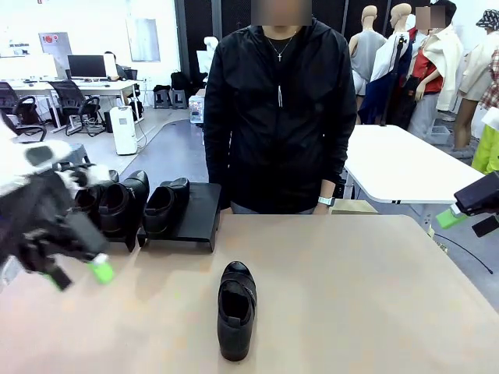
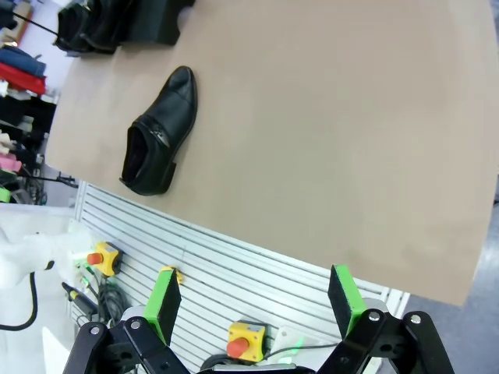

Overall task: Organize the shoes by placing them on the stand.
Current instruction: Place the Shoe from the middle of the table onto the Shoes Stand.

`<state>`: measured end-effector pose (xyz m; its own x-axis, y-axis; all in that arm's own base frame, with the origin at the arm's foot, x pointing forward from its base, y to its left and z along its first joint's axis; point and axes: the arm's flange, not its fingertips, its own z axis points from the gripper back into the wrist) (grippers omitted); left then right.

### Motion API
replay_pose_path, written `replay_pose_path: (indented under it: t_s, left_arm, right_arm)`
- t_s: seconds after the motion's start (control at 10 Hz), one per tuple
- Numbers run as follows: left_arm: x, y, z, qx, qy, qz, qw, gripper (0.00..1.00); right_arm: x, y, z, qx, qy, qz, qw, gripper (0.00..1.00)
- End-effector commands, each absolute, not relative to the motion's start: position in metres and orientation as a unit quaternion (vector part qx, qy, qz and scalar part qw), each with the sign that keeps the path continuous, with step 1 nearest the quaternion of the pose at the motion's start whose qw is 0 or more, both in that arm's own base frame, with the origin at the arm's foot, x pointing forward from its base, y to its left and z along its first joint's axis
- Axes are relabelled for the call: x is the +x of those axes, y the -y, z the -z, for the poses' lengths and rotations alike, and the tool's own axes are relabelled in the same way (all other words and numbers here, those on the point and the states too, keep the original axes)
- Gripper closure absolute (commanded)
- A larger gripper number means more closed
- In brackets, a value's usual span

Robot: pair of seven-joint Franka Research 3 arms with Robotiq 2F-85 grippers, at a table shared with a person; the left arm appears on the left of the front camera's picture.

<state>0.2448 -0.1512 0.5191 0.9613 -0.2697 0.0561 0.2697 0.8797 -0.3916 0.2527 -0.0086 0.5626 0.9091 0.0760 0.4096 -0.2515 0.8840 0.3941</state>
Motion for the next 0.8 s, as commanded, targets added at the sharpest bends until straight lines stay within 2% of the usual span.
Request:
replay_pose_path:
  t_s: [0.0, 0.1, 0.2, 0.4, 0.5, 0.7]
  left_arm:
    - [0.26, 0.241, -0.492, -0.15, 0.005, 0.058, 0.987, 0.0]
    - [0.26, 0.278, -0.48, -0.147, 0.013, -0.011, 0.989, 0.0]
    - [0.258, 0.303, -0.472, -0.149, 0.051, -0.085, 0.984, 0.0]
    - [0.253, 0.317, -0.469, -0.115, 0.128, -0.067, 0.983, 0.0]
    - [0.243, 0.31, -0.465, -0.16, 0.061, -0.051, 0.984, 0.0]
    - [0.243, 0.31, -0.465, -0.16, 0.061, -0.051, 0.984, 0.0]
  right_arm:
    - [0.253, 0.01, -0.565, 0.233, 0.2, -0.086, 0.948, 0.0]
    - [0.253, 0.01, -0.565, 0.233, 0.2, -0.086, 0.948, 0.0]
    - [0.253, 0.01, -0.565, 0.233, 0.2, -0.086, 0.948, 0.0]
    - [0.253, 0.01, -0.565, 0.233, 0.2, -0.086, 0.948, 0.0]
    - [0.253, 0.01, -0.565, 0.233, 0.2, -0.086, 0.948, 0.0]
    - [0.253, 0.01, -0.565, 0.233, 0.2, -0.086, 0.948, 0.0]
